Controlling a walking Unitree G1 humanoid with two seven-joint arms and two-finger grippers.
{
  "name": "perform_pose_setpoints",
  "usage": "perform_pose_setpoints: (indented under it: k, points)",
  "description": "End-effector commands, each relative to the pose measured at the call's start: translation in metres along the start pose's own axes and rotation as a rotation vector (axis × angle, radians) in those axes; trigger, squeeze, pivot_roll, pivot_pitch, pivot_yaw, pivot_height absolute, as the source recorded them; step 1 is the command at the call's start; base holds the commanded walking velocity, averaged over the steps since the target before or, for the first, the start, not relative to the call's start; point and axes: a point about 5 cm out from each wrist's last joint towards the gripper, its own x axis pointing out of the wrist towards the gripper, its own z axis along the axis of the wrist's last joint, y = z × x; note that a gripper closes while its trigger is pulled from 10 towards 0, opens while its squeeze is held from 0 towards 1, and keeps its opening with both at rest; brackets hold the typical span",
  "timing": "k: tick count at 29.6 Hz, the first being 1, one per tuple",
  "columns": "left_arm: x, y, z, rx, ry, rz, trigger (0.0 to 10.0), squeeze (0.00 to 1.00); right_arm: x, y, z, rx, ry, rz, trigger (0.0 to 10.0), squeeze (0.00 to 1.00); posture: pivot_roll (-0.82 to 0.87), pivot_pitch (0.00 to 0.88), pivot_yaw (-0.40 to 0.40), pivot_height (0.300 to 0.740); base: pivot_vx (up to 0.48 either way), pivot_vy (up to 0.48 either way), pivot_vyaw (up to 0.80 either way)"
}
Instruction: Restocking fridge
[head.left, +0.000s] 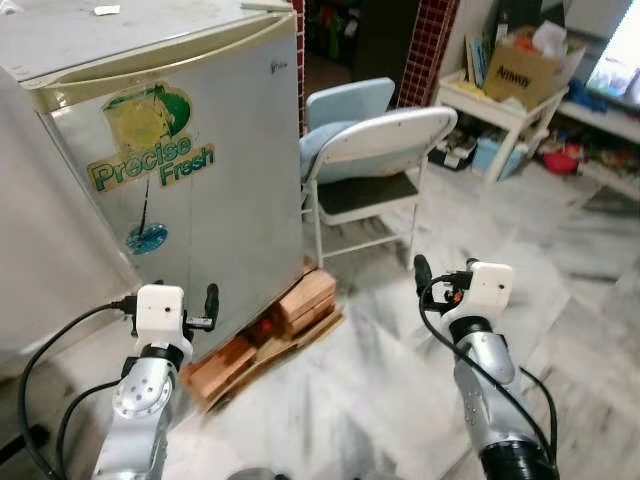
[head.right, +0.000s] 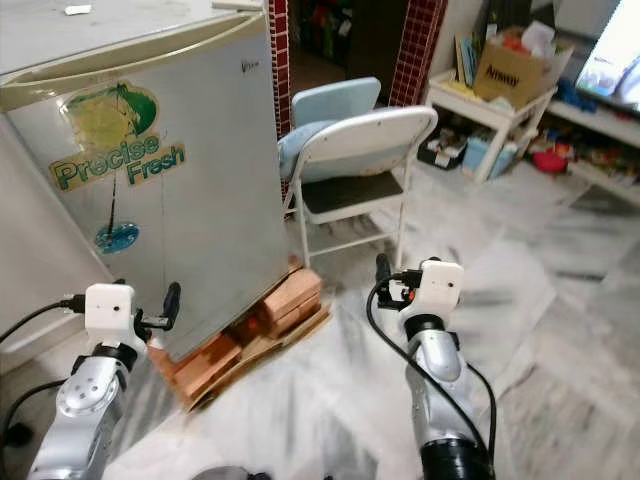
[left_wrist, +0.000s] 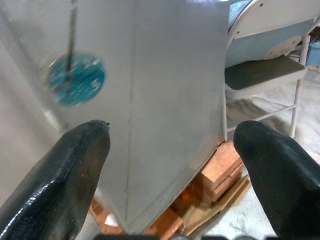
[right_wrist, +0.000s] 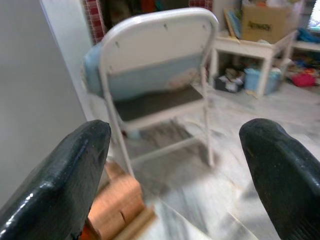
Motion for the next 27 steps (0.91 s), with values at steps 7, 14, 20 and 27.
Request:
perform_pose_setpoints:
  k: [7, 14, 20, 27]
  points:
    - [-0.0001, 0.0149, 0.0037, 0.022, -0.010, 0.055, 10.0, 0.00, 0.0076, 0.0117, 0.0098, 0.009, -0.038, 0.035, 10.0, 0.00, 0.05, 0.000, -0.015, 0.740, 0.000, 0.480, 0.00]
    - [0.0013, 0.0107, 0.0061, 0.029, -0.028, 0.046, 10.0, 0.00, 0.0081, 0.0121, 0.0094, -0.003, -0.032, 0.042, 10.0, 0.00, 0.05, 0.000, -0.016, 0.740, 0.000, 0.480, -0.37]
    - [0.0017, 0.0096, 0.0065, 0.027, -0.028, 0.044, 10.0, 0.00, 0.0078, 0.0120, 0.0098, -0.004, -0.034, 0.042, 10.0, 0.00, 0.05, 0.000, -0.017, 0.740, 0.000, 0.480, -0.51]
    - [0.0021, 0.0099, 0.0060, 0.042, -0.026, 0.052, 10.0, 0.00, 0.0080, 0.0114, 0.0099, -0.018, -0.035, 0.044, 10.0, 0.00, 0.05, 0.000, -0.021, 0.740, 0.000, 0.468, 0.00]
